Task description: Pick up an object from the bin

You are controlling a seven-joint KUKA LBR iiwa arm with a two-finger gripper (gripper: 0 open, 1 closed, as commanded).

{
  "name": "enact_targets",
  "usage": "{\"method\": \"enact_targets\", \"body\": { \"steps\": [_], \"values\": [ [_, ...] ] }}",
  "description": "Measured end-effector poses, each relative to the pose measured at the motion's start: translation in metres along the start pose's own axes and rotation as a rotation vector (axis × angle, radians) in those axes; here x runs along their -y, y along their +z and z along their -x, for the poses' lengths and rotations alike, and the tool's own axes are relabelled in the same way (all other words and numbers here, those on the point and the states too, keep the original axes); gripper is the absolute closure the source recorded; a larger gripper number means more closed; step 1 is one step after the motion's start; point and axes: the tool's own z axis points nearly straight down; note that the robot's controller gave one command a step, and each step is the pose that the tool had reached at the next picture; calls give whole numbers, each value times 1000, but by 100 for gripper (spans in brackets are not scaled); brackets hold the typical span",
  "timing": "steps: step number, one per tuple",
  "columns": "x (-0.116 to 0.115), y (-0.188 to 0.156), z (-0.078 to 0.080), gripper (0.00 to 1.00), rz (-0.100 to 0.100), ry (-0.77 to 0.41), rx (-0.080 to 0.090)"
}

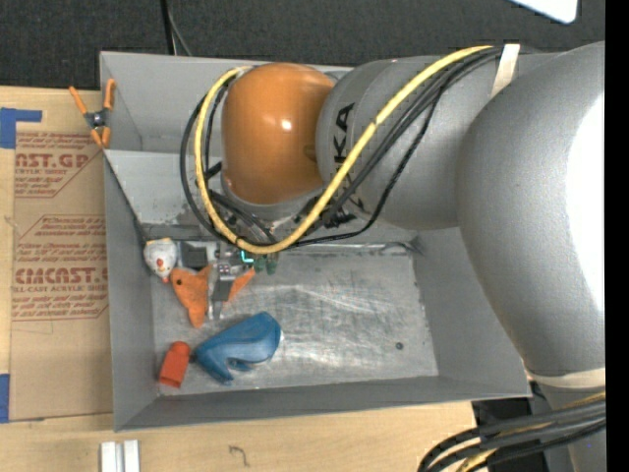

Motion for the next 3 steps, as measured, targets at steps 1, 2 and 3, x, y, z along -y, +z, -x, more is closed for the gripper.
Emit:
{"method": "enact_targets", "body": {
  "steps": [1,2,3],
  "values": [
    [0,0,0,0,0,0,0],
    [17,66,3,0,0,-65,5],
    [17,71,5,0,5,-83,11]
  ]
}}
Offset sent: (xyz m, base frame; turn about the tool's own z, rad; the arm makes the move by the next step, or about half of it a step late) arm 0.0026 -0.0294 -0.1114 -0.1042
